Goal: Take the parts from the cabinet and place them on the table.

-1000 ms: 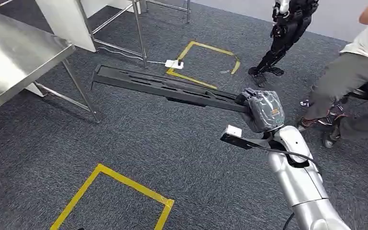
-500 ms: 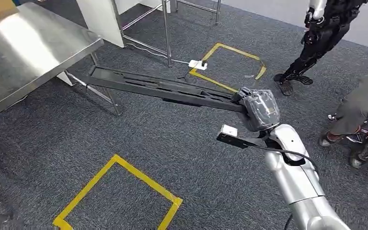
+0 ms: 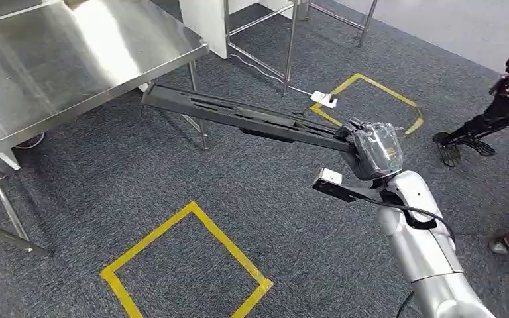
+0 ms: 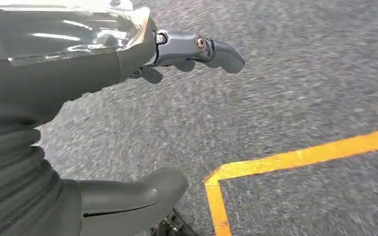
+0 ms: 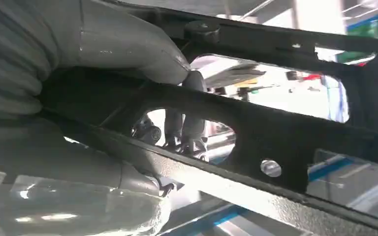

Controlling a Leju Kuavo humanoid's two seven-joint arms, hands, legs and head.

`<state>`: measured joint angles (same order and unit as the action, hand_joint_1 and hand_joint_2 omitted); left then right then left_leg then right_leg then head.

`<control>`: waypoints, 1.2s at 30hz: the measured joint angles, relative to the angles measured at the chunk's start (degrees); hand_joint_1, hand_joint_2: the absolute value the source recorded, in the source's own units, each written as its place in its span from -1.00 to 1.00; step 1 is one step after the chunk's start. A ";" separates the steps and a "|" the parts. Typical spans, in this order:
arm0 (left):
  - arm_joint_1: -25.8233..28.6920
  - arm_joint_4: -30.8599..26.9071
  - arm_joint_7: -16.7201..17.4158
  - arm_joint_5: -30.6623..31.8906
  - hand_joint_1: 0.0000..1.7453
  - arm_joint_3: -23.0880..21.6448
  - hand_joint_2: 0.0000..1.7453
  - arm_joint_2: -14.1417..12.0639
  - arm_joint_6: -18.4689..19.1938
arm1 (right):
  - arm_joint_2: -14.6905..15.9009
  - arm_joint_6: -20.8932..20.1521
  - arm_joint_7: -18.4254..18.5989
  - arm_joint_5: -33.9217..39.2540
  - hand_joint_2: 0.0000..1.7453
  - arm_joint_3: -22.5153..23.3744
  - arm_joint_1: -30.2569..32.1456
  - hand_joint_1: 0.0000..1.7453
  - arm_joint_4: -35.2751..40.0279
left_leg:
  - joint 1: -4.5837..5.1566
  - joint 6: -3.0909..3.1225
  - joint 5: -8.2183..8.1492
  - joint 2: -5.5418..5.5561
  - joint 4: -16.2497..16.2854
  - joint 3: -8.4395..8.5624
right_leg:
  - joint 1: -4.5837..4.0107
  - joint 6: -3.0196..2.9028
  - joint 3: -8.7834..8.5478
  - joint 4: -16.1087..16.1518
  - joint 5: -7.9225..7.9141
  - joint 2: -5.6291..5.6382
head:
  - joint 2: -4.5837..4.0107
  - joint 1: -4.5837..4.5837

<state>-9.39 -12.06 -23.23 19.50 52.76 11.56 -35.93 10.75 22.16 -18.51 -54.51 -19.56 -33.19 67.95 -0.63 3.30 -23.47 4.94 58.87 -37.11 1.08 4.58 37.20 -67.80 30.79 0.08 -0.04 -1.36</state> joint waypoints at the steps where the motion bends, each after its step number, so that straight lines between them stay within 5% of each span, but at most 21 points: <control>1: -0.09 0.09 0.35 -0.13 -1.00 -0.13 1.00 0.02 0.02 | 0.07 0.00 -0.09 -0.04 1.00 -0.02 0.00 0.94 0.00 | -0.06 -0.19 0.05 0.73 0.06 0.01 | 0.49 0.67 -2.58 5.40 -2.16 1.02 | 0.00 0.04; 2: -0.17 0.15 0.61 -0.11 -1.00 -0.24 1.00 0.02 0.02 | 0.13 0.00 -0.09 -0.15 1.00 -0.07 0.02 0.94 0.00 | -0.03 -0.59 0.15 1.51 0.11 -0.30 | 1.17 0.85 -4.26 9.45 -2.99 4.57 | 0.00 0.24; 4: -0.16 0.17 0.65 0.02 -1.00 -0.26 1.00 0.09 0.02 | 0.28 0.00 -0.02 -0.50 1.00 -0.11 0.24 0.94 -0.02 | 0.17 -1.43 0.48 2.51 0.15 -0.83 | 0.32 -0.68 -4.45 9.54 -3.37 3.28 | 0.00 0.09; 6: 0.21 0.24 0.37 0.33 -1.00 -0.28 1.00 0.24 0.00 | 0.17 0.00 0.09 -0.99 1.00 -0.15 0.57 0.94 -0.02 | 0.02 -2.17 0.97 3.63 -0.38 -0.98 | -0.35 -1.40 -4.52 9.51 -3.56 2.27 | 0.00 0.13; 7: 0.25 0.24 0.26 0.33 -1.00 -0.31 1.00 0.22 -0.02 | 0.17 0.00 0.09 -1.05 1.00 -0.15 0.58 0.94 -0.02 | -0.02 -2.35 0.94 4.06 -0.24 -1.24 | 1.28 -2.09 -4.59 9.97 -3.92 1.48 | 0.00 0.04; 8: 0.29 0.26 0.13 0.33 -1.00 -0.31 1.00 0.35 0.00 | 0.17 0.00 0.11 -1.09 1.00 -0.15 0.52 0.94 -0.02 | 0.33 -2.50 -0.23 0.76 0.93 -1.82 | 0.95 -2.43 -4.71 10.04 -4.03 0.91 | 0.00 0.09; 9: 0.26 0.26 -0.18 0.35 -1.00 -0.31 1.00 0.37 0.11 | 0.13 0.02 0.32 -1.18 1.00 -0.15 0.63 0.94 0.02 | 0.39 -2.65 -2.59 -2.20 4.33 -3.35 | 0.82 -3.75 -4.71 10.07 -4.00 0.21 | 0.00 -0.57; 11: 0.20 0.26 -0.92 0.68 -1.00 -0.48 1.00 0.37 0.63 | 0.22 0.13 1.18 -1.99 1.00 -0.13 0.98 0.94 0.02 | 0.05 -2.99 -6.96 -4.06 13.88 -7.80 | 0.31 -3.98 -4.71 10.05 -3.86 -1.33 | 0.00 -0.52; 13: 0.25 0.26 -1.20 0.88 -1.00 -0.63 1.00 0.39 1.20 | 0.44 0.35 1.68 -2.01 1.00 0.00 1.67 0.94 0.02 | -0.15 -3.31 -7.60 -4.28 17.96 -9.74 | 0.20 -4.08 -4.75 10.03 -3.76 -2.90 | 0.00 -0.63; 15: 0.27 0.26 -1.12 0.88 -1.00 -0.85 1.00 0.33 1.22 | 0.83 0.48 1.73 -1.66 1.00 0.35 2.26 0.94 0.24 | -0.39 -3.43 -3.99 -5.12 11.81 -6.35 | 0.23 -4.13 -4.84 10.01 -3.64 -4.38 | 0.00 -0.68; 16: 0.24 0.24 -0.97 0.90 -1.00 -0.98 1.00 0.18 1.42 | 1.07 0.48 1.71 -1.51 1.00 0.46 2.30 0.94 0.46 | -0.46 -3.37 -1.82 -6.43 6.54 -3.35 | 0.22 -3.95 -4.93 9.95 -3.50 -4.96 | 0.00 -0.72; 17: 0.22 0.26 -0.88 0.90 -1.00 -1.07 1.00 0.00 1.70 | 1.29 0.48 1.68 -1.27 1.00 0.68 2.32 0.94 0.83 | -0.36 -3.03 -0.73 -9.36 2.07 -0.60 | -0.07 -3.53 -5.10 9.86 -3.24 -5.43 | 0.00 -0.79; 18: 0.04 0.24 -0.83 0.92 -1.00 -1.11 1.00 -0.07 1.84 | 1.62 0.57 1.68 -1.05 1.00 1.16 2.37 0.94 1.16 | 0.34 -2.97 -1.39 -9.94 0.86 -0.09 | -0.81 -3.09 -4.97 9.63 -2.95 -5.98 | 0.00 -1.12; 22: -0.03 0.24 -0.50 0.94 -1.00 -1.11 1.00 -0.83 2.03 | 1.99 0.63 1.70 -0.31 1.00 2.54 2.30 0.94 1.95 | 0.63 -1.42 -0.98 -6.66 0.28 -0.09 | -1.47 -1.85 -5.91 10.10 -2.59 -8.56 | 0.00 -0.76; 24: -0.11 0.24 -0.27 0.98 -1.00 -1.14 1.00 -1.16 1.99 | 2.20 0.72 1.38 0.02 1.00 3.19 2.45 0.94 2.27 | 0.11 -0.28 -0.32 -5.55 -0.46 0.32 | -0.67 -1.75 -4.13 6.44 -0.36 -2.66 | 0.00 -0.94; 26: -0.54 0.24 0.00 0.92 -1.00 -1.11 1.00 -1.36 2.03 | 2.82 0.77 0.94 0.20 1.00 3.54 2.85 0.94 2.27 | 0.02 0.00 -0.25 -3.97 -0.47 0.19 | -0.30 -2.05 0.42 -2.88 3.39 -0.60 | 0.00 -0.70; 28: -0.44 0.26 0.09 0.83 -1.00 -1.11 1.00 -1.36 2.03 | 3.10 0.70 0.68 0.17 1.00 3.78 3.35 0.94 2.25 | 0.02 -0.04 -0.22 -2.23 -0.45 0.16 | -0.27 -1.36 3.27 -8.25 4.64 -0.36 | 0.00 -0.70; 31: -0.35 0.26 0.06 0.83 -1.00 -1.11 1.00 -1.22 2.03 | 3.15 0.61 0.22 0.35 1.00 4.11 3.24 0.94 2.25 | -0.29 -0.40 -0.04 0.11 -0.32 0.19 | 0.49 0.73 -1.39 1.95 -0.28 0.09 | 0.00 -0.68; 32: -0.44 0.26 0.00 0.87 -1.00 -1.11 1.00 -1.09 1.99 | 3.26 0.63 0.02 0.63 1.00 4.24 3.17 0.94 2.25 | -0.37 -0.72 0.01 0.93 -0.20 0.14 | 1.01 1.41 -3.98 7.30 -2.37 1.81 | 0.00 -0.63; 33: -0.57 0.26 0.00 1.01 -1.00 -1.11 1.00 -1.14 1.90 | 3.36 0.63 -0.11 0.98 1.00 4.24 3.14 0.94 2.19 | -0.08 -1.26 0.04 1.63 0.13 -0.22 | 1.39 1.36 -4.91 9.64 -2.43 4.94 | 0.00 -0.35; 36: -0.36 0.26 0.02 1.05 -1.00 -1.14 1.00 -1.05 1.64 | 3.56 0.68 -0.13 1.22 1.00 4.28 3.34 0.94 2.19 | -0.18 -2.47 0.83 3.38 -0.63 -0.74 | 0.24 -0.73 -5.06 9.53 -2.86 2.94 | 0.00 -0.37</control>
<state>-9.75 -11.80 -23.21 20.55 51.63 10.51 -34.29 14.32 22.84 -18.64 -53.29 -15.28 -29.85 70.14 -0.81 0.83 -22.64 8.32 58.25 -37.85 1.33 3.86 32.15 -58.27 27.93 3.01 -0.04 -1.73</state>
